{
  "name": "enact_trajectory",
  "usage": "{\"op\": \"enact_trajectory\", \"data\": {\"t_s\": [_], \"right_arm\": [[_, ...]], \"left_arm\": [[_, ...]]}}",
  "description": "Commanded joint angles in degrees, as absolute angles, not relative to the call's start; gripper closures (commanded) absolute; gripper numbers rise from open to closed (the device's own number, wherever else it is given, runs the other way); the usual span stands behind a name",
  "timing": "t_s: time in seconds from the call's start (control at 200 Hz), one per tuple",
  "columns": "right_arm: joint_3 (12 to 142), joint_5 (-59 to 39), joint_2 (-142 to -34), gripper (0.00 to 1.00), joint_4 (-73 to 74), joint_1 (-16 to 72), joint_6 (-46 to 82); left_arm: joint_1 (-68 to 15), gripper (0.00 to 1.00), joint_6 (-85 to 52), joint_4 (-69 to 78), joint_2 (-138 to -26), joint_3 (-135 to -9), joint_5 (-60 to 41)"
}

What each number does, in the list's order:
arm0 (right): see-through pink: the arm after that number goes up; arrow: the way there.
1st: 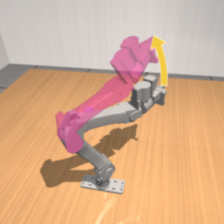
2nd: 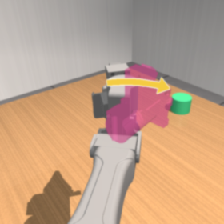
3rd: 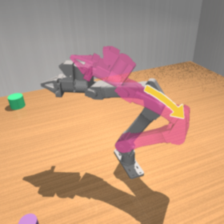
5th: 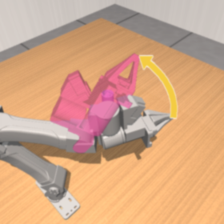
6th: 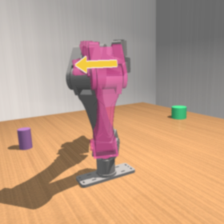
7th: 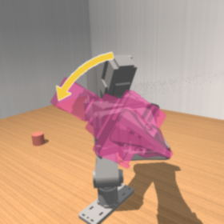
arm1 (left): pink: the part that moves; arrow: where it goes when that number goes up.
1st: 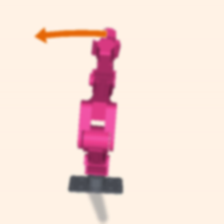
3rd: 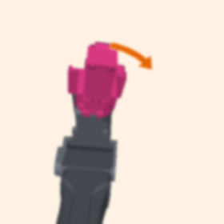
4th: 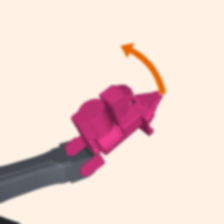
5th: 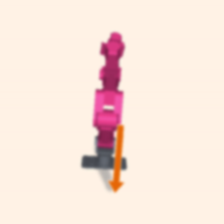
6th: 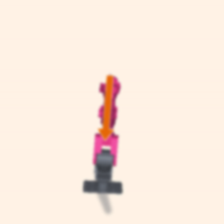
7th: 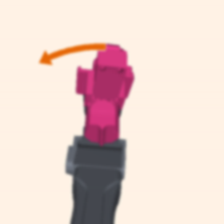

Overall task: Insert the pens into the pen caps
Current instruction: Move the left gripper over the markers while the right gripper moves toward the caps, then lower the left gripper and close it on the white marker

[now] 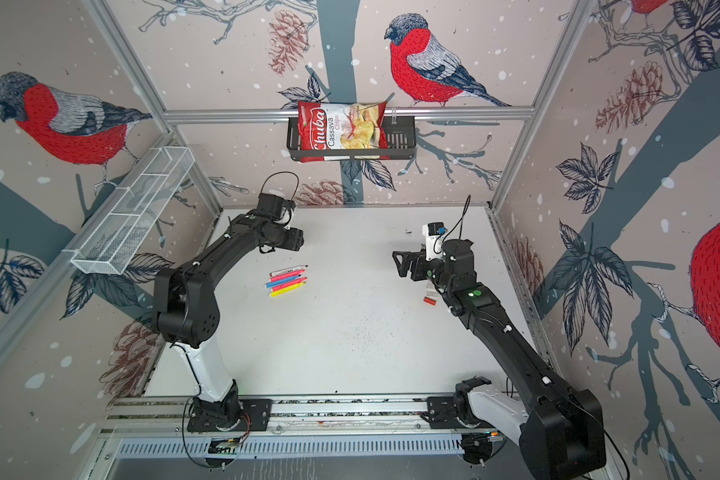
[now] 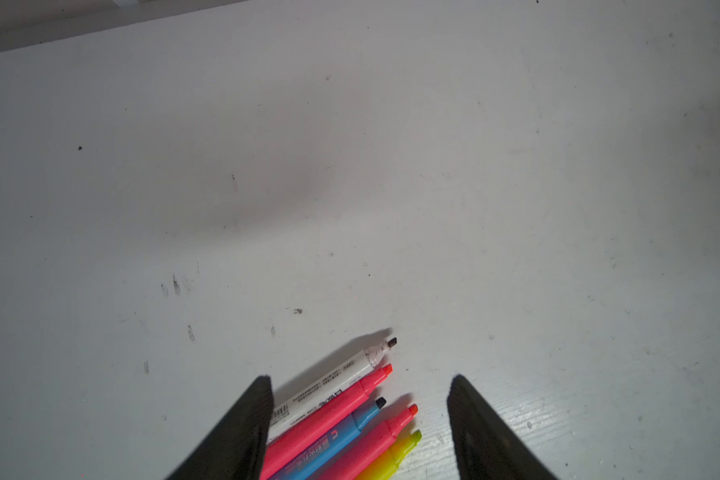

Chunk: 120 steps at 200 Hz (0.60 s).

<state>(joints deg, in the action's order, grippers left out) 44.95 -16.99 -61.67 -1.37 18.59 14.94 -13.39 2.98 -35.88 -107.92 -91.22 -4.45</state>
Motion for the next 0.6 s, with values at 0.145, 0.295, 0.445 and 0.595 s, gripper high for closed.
{"op": "enact_trajectory", "data": {"t_s": [0.145,0.295,0.445,0.595], "right_arm": [[44.5,-20.9,-61.2,0.0,1.3,18.6,15.0],[43.7,-20.3,-59.6,0.01,1.2,18.6,14.8],[41.5,-19.9,-58.0,0.0,3.5,18.4,15.0],[40.5,-20.1,-58.2,0.0,4.8,18.4,15.4]], "left_arm": [[-14.8,0.35,13.0,-43.4,-109.4,-90.4,-3.5],[-12.4,0.37,13.1,-42.5,-107.4,-86.7,-4.9],[-10.4,0.41,12.6,-39.9,-105.7,-82.3,-3.7],[-9.5,0.44,12.1,-38.2,-106.2,-80.0,-2.5]]}}
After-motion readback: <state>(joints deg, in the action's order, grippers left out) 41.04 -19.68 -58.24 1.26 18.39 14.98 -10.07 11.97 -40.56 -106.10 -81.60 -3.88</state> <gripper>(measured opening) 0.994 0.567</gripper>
